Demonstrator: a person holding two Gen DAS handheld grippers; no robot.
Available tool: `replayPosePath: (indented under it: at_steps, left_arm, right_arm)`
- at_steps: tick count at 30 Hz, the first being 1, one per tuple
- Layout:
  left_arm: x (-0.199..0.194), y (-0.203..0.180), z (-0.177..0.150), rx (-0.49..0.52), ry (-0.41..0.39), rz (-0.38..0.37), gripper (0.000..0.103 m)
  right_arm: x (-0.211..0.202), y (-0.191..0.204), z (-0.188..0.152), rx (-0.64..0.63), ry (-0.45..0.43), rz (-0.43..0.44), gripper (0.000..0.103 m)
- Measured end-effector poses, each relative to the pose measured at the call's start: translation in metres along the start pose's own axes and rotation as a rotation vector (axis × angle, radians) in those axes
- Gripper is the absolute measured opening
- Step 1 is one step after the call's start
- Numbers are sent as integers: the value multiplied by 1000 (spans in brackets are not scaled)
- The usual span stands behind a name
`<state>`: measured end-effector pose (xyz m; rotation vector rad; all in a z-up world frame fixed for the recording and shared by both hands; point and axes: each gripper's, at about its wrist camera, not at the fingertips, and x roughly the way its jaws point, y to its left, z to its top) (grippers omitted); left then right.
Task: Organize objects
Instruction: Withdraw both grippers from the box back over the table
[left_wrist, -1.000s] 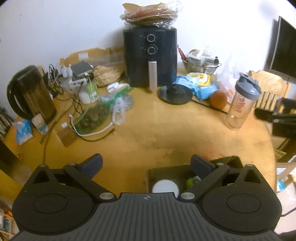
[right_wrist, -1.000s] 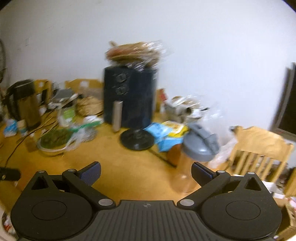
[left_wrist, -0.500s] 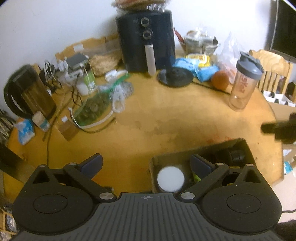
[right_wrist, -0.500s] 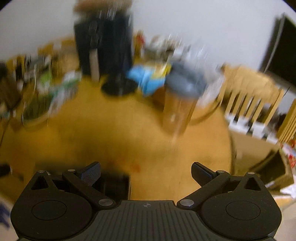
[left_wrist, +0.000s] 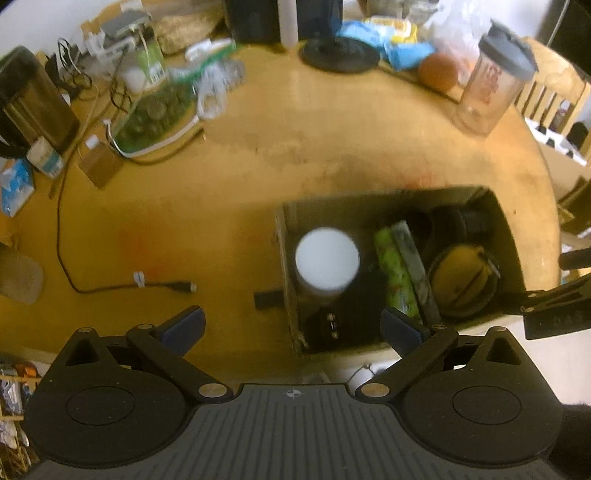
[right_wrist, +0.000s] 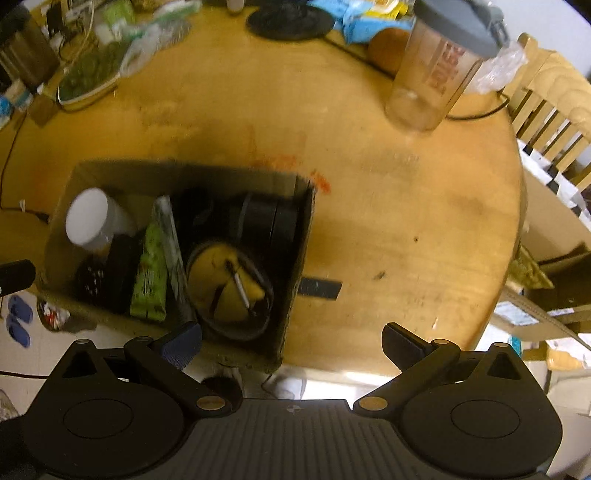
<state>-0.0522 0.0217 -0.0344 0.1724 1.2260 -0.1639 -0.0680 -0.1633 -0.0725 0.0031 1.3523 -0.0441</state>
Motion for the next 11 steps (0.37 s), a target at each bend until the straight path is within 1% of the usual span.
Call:
replayPosePath:
  at_steps: [5, 11]
  left_arm:
    - [10, 1, -6, -7, 59, -16, 103]
    - [13, 3, -7, -12, 69, -40, 103]
  right_arm:
    - [2, 1, -2, -2, 28, -1, 103]
    - [4, 2, -1, -10, 37, -5, 103]
